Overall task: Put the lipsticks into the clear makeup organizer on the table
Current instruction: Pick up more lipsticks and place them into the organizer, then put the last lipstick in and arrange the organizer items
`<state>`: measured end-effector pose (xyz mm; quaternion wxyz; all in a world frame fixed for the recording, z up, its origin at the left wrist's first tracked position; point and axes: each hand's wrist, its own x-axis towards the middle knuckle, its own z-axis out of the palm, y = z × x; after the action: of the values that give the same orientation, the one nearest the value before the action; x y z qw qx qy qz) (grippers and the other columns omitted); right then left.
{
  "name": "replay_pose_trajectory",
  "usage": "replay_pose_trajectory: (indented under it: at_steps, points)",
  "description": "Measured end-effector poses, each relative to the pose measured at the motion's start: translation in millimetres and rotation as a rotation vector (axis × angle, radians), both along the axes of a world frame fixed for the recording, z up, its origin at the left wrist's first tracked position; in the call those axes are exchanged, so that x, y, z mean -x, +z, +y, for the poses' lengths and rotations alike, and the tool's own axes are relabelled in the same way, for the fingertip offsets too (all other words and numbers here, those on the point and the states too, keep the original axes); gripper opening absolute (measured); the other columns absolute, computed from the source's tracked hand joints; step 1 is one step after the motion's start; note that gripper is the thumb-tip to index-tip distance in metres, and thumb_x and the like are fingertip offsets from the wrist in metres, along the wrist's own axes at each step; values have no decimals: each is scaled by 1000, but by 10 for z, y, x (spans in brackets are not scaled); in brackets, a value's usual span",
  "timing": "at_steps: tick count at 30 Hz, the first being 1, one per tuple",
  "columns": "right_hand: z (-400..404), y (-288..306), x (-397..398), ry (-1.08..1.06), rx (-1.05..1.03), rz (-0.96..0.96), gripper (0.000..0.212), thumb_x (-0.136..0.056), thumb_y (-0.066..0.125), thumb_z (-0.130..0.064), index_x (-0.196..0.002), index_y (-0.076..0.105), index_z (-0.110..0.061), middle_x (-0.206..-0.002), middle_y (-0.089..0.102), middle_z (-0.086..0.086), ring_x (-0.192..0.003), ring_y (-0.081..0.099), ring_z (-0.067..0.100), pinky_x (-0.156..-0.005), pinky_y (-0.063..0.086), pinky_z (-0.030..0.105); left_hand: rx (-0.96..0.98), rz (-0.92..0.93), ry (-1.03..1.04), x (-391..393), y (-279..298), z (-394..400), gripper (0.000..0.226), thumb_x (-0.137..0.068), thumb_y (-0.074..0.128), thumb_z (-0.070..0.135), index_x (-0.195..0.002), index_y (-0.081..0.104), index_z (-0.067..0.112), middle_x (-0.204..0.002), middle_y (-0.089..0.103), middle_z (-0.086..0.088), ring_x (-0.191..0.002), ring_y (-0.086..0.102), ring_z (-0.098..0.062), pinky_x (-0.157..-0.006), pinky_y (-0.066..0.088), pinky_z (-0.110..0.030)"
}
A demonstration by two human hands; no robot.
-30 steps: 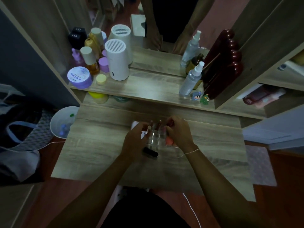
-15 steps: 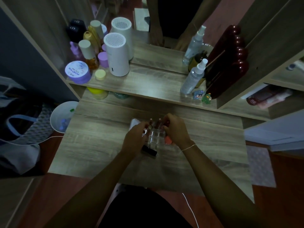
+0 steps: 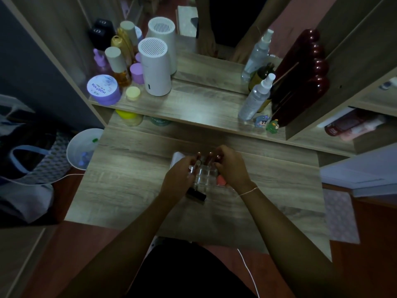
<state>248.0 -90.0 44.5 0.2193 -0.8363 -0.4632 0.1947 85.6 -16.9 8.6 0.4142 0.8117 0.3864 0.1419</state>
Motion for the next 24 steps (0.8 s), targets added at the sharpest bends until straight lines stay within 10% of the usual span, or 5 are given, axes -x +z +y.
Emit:
replay_pose_trajectory:
  at_steps: [8, 13, 24]
  points:
    - [-142, 158, 76, -42, -156, -32, 52, -74, 74, -8, -122, 55, -13, -116, 62, 7, -105, 57, 18, -87, 47, 28, -78, -121, 86, 224, 23, -24, 32, -85, 66, 16, -113, 52, 19, -104, 57, 6, -93, 54, 13, -77, 43, -3]
    - [-378, 88, 414, -82, -171, -31, 23, -79, 68, -13, -100, 59, -19, -96, 58, -4, -86, 56, 16, -79, 47, 34, -286, 3, 35, 587, -133, -67, 37, -83, 66, 14, -118, 55, 7, -117, 61, -16, -107, 57, -29, -93, 45, -38]
    - [-532, -305, 1062, -32, 246, -78, 35, -82, 65, -19, -116, 62, -13, -116, 61, 11, -109, 56, 30, -85, 47, 38, -380, 297, -291, 941, -439, -98, 72, -90, 35, 42, -148, 11, 7, -155, 21, -20, -145, 9, -33, -114, 25, -56]
